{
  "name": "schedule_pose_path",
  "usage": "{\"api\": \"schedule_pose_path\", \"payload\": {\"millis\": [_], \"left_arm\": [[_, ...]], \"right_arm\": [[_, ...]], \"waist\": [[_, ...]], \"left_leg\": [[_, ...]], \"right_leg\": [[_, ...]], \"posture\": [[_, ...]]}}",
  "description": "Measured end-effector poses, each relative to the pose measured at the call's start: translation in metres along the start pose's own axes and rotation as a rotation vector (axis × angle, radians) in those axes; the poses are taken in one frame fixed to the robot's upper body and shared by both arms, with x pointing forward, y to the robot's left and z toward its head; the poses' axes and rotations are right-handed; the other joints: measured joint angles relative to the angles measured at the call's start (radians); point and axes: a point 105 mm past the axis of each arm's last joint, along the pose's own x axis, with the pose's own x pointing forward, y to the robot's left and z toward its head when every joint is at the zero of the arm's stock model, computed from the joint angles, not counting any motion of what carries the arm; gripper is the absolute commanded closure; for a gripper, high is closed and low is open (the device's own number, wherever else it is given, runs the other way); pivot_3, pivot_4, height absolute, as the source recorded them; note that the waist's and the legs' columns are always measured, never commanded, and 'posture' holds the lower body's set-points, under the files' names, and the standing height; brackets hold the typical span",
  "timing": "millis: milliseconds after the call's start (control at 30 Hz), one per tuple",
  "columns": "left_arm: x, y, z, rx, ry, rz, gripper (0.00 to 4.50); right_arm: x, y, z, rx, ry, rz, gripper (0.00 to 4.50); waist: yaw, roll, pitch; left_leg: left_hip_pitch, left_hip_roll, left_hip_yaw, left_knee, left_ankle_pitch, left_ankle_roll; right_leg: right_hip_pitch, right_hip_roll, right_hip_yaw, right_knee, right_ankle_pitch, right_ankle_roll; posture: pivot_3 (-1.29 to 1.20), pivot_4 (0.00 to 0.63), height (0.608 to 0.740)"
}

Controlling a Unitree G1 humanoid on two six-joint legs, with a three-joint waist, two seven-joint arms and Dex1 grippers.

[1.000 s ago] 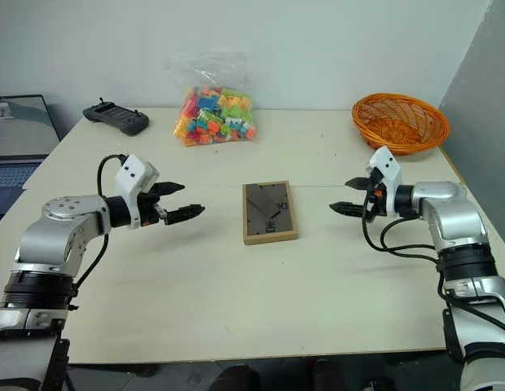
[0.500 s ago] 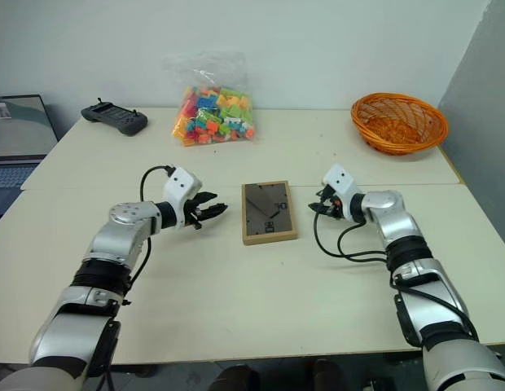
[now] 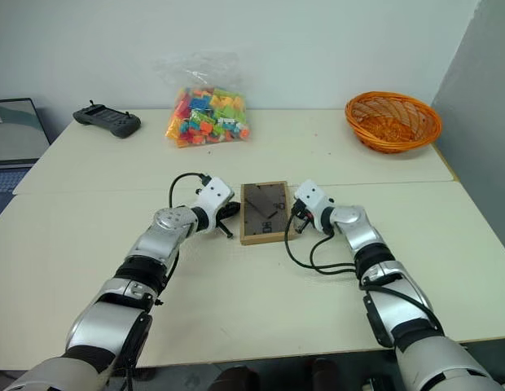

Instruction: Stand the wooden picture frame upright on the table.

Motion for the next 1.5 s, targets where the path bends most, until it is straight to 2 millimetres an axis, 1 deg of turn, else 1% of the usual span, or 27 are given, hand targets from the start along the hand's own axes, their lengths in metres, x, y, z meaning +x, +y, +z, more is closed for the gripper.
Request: {"api": "schedule_pose_path", "payload": {"millis": [133,233,333,467,500,567,600,700,733,800,867,900,933,967,1033,1067,1133,1200,1267,1300,1400,1500], "left_arm": [[-0.01,-0.006,-0.001,0.036,0.015,-0.029,4.47],[-0.024,-0.011,-0.005,0.066,0.033,-0.055,4.47],[-0.037,-0.02,-0.008,0.084,0.055,-0.086,4.47],[-0.057,-0.034,-0.012,0.103,0.09,-0.136,4.47],[-0.064,-0.038,-0.013,0.107,0.107,-0.16,4.47],[-0.074,-0.042,-0.014,0.115,0.127,-0.189,4.47],[-0.079,-0.044,-0.015,0.115,0.138,-0.21,4.47],[-0.089,-0.048,-0.021,0.067,0.167,-0.26,4.47],[-0.096,-0.046,-0.027,0.048,0.192,-0.278,4.47],[-0.106,-0.035,-0.032,0.028,0.216,-0.27,4.47],[-0.121,-0.022,-0.039,-0.016,0.247,-0.263,4.09],[-0.128,-0.016,-0.042,-0.057,0.255,-0.263,3.98],[-0.132,-0.014,-0.043,-0.101,0.255,-0.271,3.71],[-0.136,-0.012,-0.044,-0.14,0.253,-0.275,3.54],[-0.142,-0.016,-0.04,-0.315,0.213,-0.344,3.17],[-0.142,-0.017,-0.036,-0.428,0.188,-0.376,2.95],[-0.142,-0.013,-0.025,-0.626,0.132,-0.416,2.55],[-0.143,-0.011,-0.019,-0.775,0.107,-0.451,2.19],[-0.144,-0.014,-0.018,-0.915,0.104,-0.493,1.8],[-0.144,-0.017,-0.019,-0.962,0.112,-0.512,1.53],[-0.145,-0.024,-0.023,-1.074,0.135,-0.557,0.92],[-0.14,-0.033,-0.027,-1.115,0.155,-0.591,0.25]], "right_arm": [[-0.001,0.004,0.002,-0.013,-0.016,0.022,4.5],[-0.007,0.015,0.001,-0.041,-0.033,0.082,4.5],[-0.016,0.029,-0.001,-0.073,-0.026,0.153,4.5],[-0.034,0.053,-0.003,-0.166,0.006,0.28,4.5],[-0.038,0.061,-0.004,-0.187,0.018,0.319,4.5],[-0.04,0.066,-0.003,-0.19,0.024,0.339,4.5],[-0.042,0.067,-0.003,-0.2,0.029,0.344,4.5],[-0.047,0.059,-0.006,-0.214,0.048,0.32,4.5],[-0.048,0.055,-0.007,-0.227,0.056,0.305,4.5],[-0.053,0.043,-0.012,-0.228,0.074,0.266,4.5],[-0.059,0.032,-0.013,-0.219,0.08,0.225,4.5],[-0.062,0.027,-0.013,-0.205,0.081,0.205,4.5],[-0.065,0.023,-0.014,-0.191,0.078,0.192,4.5],[-0.066,0.021,-0.014,-0.182,0.077,0.184,4.5],[-0.071,0.024,-0.015,-0.169,0.078,0.195,4.5],[-0.074,0.025,-0.019,-0.164,0.09,0.196,4.5],[-0.075,0.029,-0.023,-0.15,0.104,0.2,4.5],[-0.077,0.031,-0.023,-0.144,0.11,0.202,4.5],[-0.076,0.032,-0.021,-0.132,0.114,0.195,4.5],[-0.076,0.032,-0.02,-0.128,0.114,0.192,4.5],[-0.074,0.034,-0.018,-0.115,0.115,0.184,4.5],[-0.068,0.043,-0.011,-0.103,0.093,0.205,4.5]], "waist": [[0.0,0.0,0.0],[-0.001,0.0,0.0],[0.0,0.0,0.0],[0.002,0.0,0.0],[0.002,0.0,0.0],[0.002,0.0,0.0],[0.002,0.0,0.0],[0.004,0.0,0.0],[0.003,0.0,0.0],[0.005,0.0,0.0],[0.003,0.0,0.0],[0.003,0.0,0.0],[0.004,0.0,0.0],[0.004,0.0,0.0],[0.006,0.0,0.0],[0.008,0.0,0.0],[0.008,-0.001,0.0],[0.003,-0.001,0.0],[0.0,-0.001,0.0],[0.0,-0.001,0.0],[-0.001,-0.001,0.0],[0.0,-0.001,0.0]], "left_leg": [[0.0,0.0,0.0,0.0,0.0,0.0],[-0.001,0.0,0.0,0.0,0.0,0.0],[-0.001,0.0,0.0,0.0,0.0,0.0],[-0.002,-0.001,-0.001,0.0,-0.002,0.003],[-0.001,-0.001,0.0,0.0,-0.002,0.004],[-0.001,0.0,-0.001,0.0,-0.003,0.004],[-0.001,0.0,-0.001,0.0,-0.003,0.005],[-0.001,-0.001,-0.001,0.0,-0.003,0.005],[-0.001,0.0,-0.001,0.0,-0.003,0.005],[-0.001,-0.001,-0.001,0.0,-0.003,0.005],[-0.001,0.0,-0.001,0.0,-0.003,0.005],[-0.001,0.0,-0.001,0.0,-0.003,0.005],[-0.001,0.0,-0.001,0.0,-0.003,0.005],[-0.001,0.0,-0.001,0.0,-0.003,0.005],[-0.001,0.0,-0.002,0.0,-0.003,0.005],[-0.001,-0.001,-0.003,0.0,-0.003,0.005],[-0.001,-0.001,-0.004,0.001,-0.003,0.005],[0.0,-0.001,-0.003,0.001,-0.003,0.005],[0.0,0.0,-0.004,0.001,-0.003,0.005],[0.0,0.0,-0.004,0.001,-0.003,0.005],[0.0,0.0,-0.004,0.0,-0.002,0.004],[0.0,0.0,-0.004,0.0,-0.002,0.003]], "right_leg": [[-0.001,0.0,0.0,0.0,0.0,0.0],[-0.002,0.0,0.001,0.001,0.0,0.0],[-0.003,0.0,0.001,0.002,0.0,0.0],[-0.004,0.0,0.002,0.004,0.0,0.0],[-0.004,0.0,0.002,0.005,0.0,0.0],[-0.005,0.001,0.002,0.006,0.0,0.0],[-0.005,0.001,0.001,0.006,0.0,0.0],[-0.004,0.001,0.001,0.006,0.0,0.0],[-0.004,0.001,0.001,0.006,0.0,0.0],[-0.004,0.001,0.001,0.006,0.0,0.0],[-0.004,0.001,0.001,0.005,0.0,0.0],[-0.004,0.001,0.001,0.005,0.0,0.0],[-0.004,0.001,0.0,0.005,0.0,0.0],[-0.004,0.001,0.0,0.005,0.0,0.0],[-0.003,0.001,-0.001,0.004,0.0,0.0],[-0.002,0.001,-0.001,0.004,0.0,0.0],[-0.002,0.001,-0.002,0.005,-0.001,0.0],[-0.001,0.001,-0.001,0.005,-0.001,0.0],[-0.002,0.002,-0.001,0.005,-0.001,0.0],[-0.002,0.002,-0.001,0.005,-0.001,0.0],[-0.003,0.002,-0.001,0.006,-0.001,0.0],[-0.002,0.002,0.0,0.006,-0.001,-0.001]], "posture": [[0.0,0.15,0.74],[0.0,0.15,0.74],[0.0,0.15,0.74],[0.0,0.15,0.74],[0.0,0.15,0.74],[0.0,0.15,0.74],[0.0,0.15,0.74],[0.0,0.15,0.74],[0.0,0.15,0.74],[0.0,0.15,0.74],[0.0,0.15,0.74],[0.0,0.15,0.74],[0.0,0.15,0.74],[0.0,0.15,0.74],[0.0,0.15,0.74],[0.0,0.15,0.74],[0.0,0.15,0.74],[0.0,0.15,0.74],[0.0,0.15,0.74],[0.0,0.15,0.74],[0.0,0.15,0.74],[0.0,0.15,0.74]]}}
